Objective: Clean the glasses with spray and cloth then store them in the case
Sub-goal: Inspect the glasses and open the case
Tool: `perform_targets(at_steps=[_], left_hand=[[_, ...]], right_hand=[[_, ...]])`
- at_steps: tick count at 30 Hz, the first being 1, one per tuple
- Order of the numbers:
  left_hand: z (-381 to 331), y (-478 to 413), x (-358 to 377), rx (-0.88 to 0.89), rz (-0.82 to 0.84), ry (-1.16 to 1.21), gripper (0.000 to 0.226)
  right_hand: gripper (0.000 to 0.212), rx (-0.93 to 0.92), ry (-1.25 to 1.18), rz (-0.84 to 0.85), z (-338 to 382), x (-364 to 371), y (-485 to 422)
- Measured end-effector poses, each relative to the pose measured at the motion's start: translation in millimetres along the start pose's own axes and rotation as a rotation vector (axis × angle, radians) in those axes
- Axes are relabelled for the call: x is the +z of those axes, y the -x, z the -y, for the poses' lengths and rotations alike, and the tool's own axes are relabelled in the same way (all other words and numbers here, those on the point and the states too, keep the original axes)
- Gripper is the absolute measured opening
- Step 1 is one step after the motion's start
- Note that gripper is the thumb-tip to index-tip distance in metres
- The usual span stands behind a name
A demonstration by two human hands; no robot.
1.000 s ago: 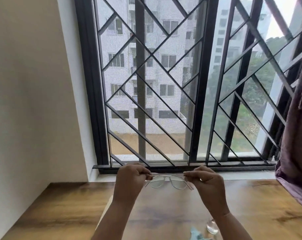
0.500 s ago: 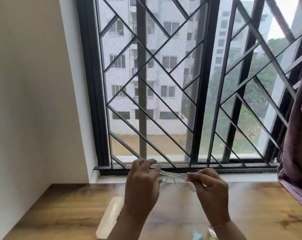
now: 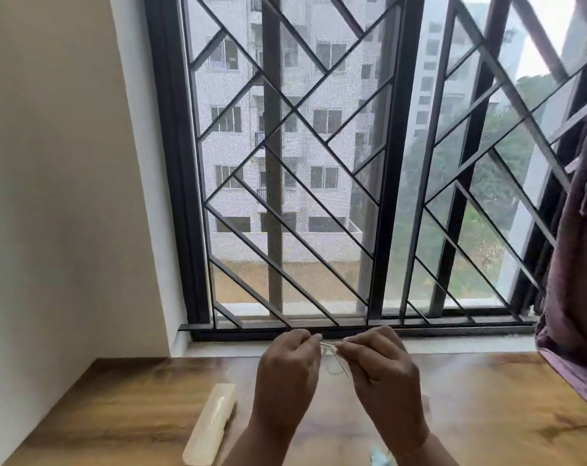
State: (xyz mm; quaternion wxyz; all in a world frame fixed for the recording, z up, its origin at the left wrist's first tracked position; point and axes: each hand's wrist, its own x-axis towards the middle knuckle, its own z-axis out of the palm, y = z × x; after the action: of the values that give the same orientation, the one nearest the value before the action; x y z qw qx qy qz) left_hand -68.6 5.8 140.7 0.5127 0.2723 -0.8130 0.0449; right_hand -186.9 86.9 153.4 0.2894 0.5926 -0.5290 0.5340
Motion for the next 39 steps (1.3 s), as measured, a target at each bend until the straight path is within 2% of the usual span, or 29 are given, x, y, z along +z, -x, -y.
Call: perform_targets(at_steps=[3,6,7,10,11,13,17,21,27,34,39], left_hand=[[4,2,6,-0.159,-0.092,0.169,0.009],[6,1,8,-0.455,-0.172,0.415,0.011],[6,-1,8,-0.606,-0.197,0.556,0.01],[7,-9,6,-1.122,-0.274,1.213,0.015],[7,-10,5,-1.226,-0.285,1.372,0.014],[7,-11,1,-1.339,-0.284,1.537,0.011],[0,-9,1,-1.422,-0.287,1.645,0.013],[-4,-5,5,-1.441,-0.259,1.67,0.013],[-8,-1,8,-1.432,-0.233,1.689,0.018],[-4,2,10,-1.336,-0.172,1.653,0.024],[4,11,10,-1.246,-0.218,1.5,0.025]], right_hand=[[0.005,0.037,-0.126,-0.001,10,-1,-8],[0.018,0.203,-0.269,-0.031,11,-4,-13],[0.021,0.261,-0.289,-0.035,9,-5,-14],[0.029,0.485,-0.307,0.011,-2,-6,-10],[0.031,0.565,-0.329,0.049,-5,-6,-7],[0.03,0.72,-0.424,0.113,-8,-3,-1],[0.022,1.017,-0.716,0.109,-10,3,10],[0.019,1.149,-0.98,0.047,-6,2,9],[0.027,1.123,-1.038,0.01,-6,-3,5],[0.027,1.112,-1.04,-0.029,-11,-3,7],[0.025,1.107,-1.039,-0.029,-16,-4,7]])
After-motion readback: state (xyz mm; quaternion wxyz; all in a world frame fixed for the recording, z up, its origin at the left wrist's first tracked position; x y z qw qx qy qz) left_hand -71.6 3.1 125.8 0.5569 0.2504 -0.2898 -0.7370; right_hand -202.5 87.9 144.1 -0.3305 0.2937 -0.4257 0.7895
